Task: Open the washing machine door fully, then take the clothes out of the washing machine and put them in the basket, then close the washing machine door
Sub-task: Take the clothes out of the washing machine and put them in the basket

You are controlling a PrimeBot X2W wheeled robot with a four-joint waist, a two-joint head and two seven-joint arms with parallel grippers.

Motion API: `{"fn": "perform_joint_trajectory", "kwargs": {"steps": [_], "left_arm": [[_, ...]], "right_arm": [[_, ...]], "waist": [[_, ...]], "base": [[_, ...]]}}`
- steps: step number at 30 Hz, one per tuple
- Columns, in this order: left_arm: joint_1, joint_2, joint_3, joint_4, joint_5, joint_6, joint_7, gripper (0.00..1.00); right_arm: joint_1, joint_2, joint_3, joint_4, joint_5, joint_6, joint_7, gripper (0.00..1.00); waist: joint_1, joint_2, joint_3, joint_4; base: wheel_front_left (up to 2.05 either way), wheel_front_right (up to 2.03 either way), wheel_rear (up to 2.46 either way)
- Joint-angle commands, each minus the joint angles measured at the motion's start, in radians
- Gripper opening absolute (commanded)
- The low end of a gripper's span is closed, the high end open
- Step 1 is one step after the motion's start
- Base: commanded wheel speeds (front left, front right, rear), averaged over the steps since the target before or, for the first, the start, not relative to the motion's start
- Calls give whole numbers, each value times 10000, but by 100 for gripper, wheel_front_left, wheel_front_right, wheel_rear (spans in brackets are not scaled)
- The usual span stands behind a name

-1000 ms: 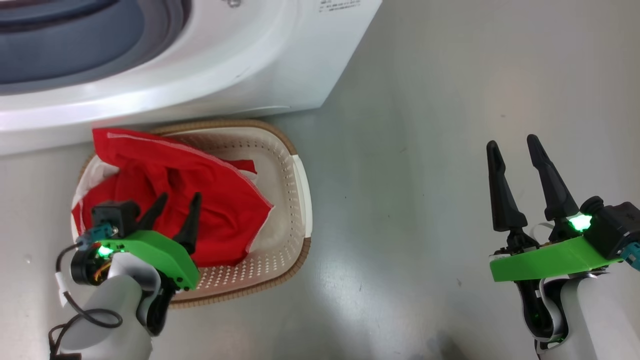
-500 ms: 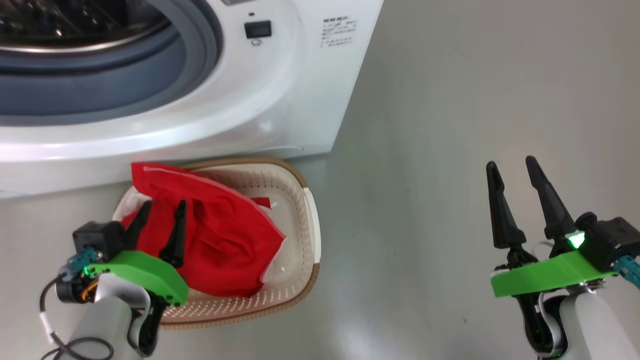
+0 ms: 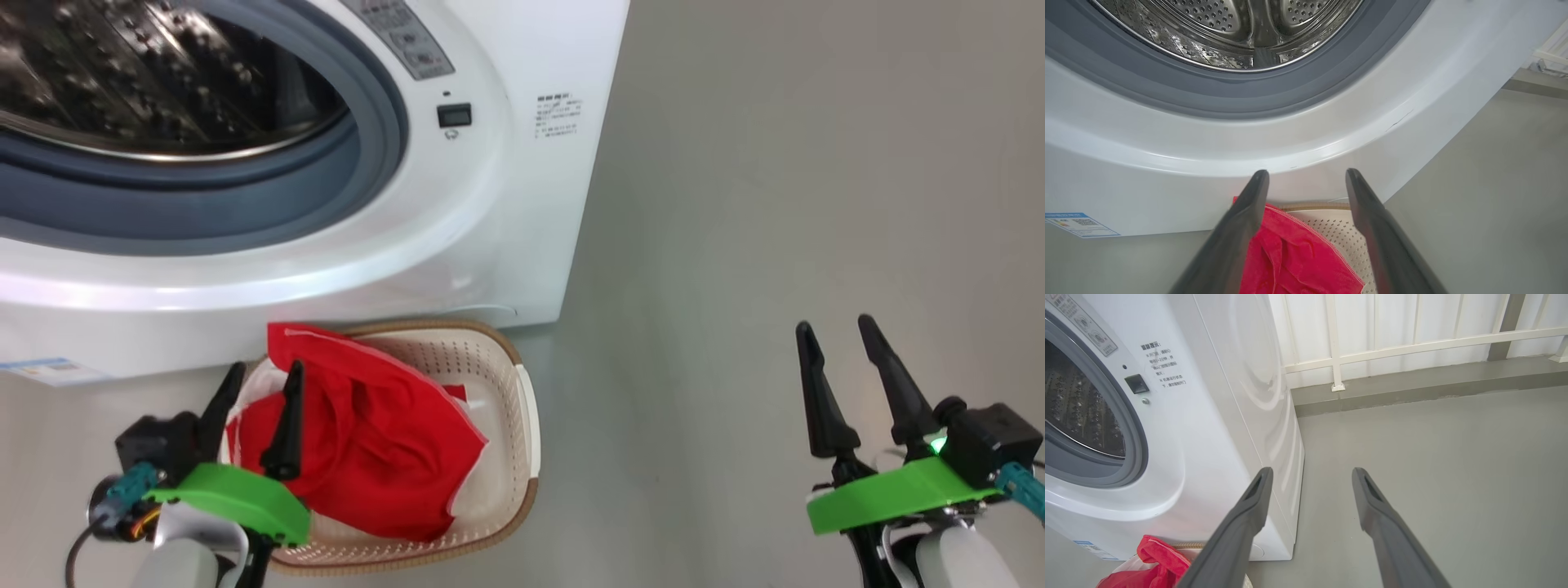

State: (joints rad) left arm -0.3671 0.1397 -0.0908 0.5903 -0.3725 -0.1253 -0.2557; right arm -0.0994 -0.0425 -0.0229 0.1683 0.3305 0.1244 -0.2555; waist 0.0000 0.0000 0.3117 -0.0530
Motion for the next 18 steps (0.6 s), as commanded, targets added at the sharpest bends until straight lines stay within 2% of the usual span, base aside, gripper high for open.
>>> {"fn": "perform_joint_trajectory", "kwargs": {"steps": [1, 18], "left_arm": [[216, 214, 407, -327, 128, -54, -61, 100], [2190, 115, 1301, -3043, 1037, -54, -61, 100]], "right_arm": [[135, -77, 159, -192, -180, 63, -63, 100], [1204, -77, -286, -261, -271, 63, -63, 100]], "waist": [[0, 0, -376, 105], [0, 0, -1460, 178]], "base": [[0, 0, 0], [0, 0, 0]]}}
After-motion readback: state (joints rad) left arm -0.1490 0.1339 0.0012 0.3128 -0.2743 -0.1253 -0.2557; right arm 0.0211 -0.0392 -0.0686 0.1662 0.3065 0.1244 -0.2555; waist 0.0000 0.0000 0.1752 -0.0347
